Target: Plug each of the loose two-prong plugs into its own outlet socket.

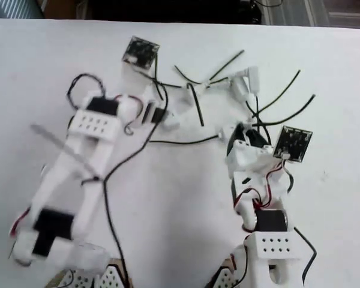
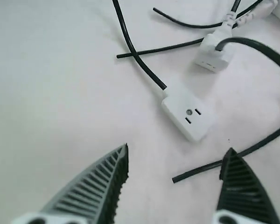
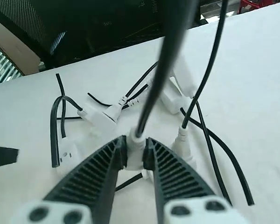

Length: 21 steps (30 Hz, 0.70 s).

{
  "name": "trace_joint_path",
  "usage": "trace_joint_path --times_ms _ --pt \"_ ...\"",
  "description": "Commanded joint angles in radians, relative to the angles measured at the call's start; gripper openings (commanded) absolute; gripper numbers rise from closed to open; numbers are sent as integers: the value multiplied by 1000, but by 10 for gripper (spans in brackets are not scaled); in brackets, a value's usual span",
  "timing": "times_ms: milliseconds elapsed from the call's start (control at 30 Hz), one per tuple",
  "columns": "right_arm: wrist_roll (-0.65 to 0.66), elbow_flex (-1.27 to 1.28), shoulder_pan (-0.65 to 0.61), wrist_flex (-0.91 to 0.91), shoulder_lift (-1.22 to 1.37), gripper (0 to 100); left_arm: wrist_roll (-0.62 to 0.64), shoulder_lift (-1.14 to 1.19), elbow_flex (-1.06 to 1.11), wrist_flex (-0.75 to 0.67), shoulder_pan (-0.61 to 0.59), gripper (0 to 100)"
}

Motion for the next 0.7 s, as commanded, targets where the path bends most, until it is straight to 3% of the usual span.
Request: trace_joint_path --times_ms 0,167,500,667 --pt "-6 -5 8 -22 -18 18 66 259 -262 61 4 317" --pt "-3 -3 -13 -18 -12 18 160 558 -617 226 45 317" --pt "2 17 -41 -21 -19 18 186 1007 -1254 503 54 310" --pt "2 17 -41 -21 -19 18 184 1136 -1536 690 39 153"
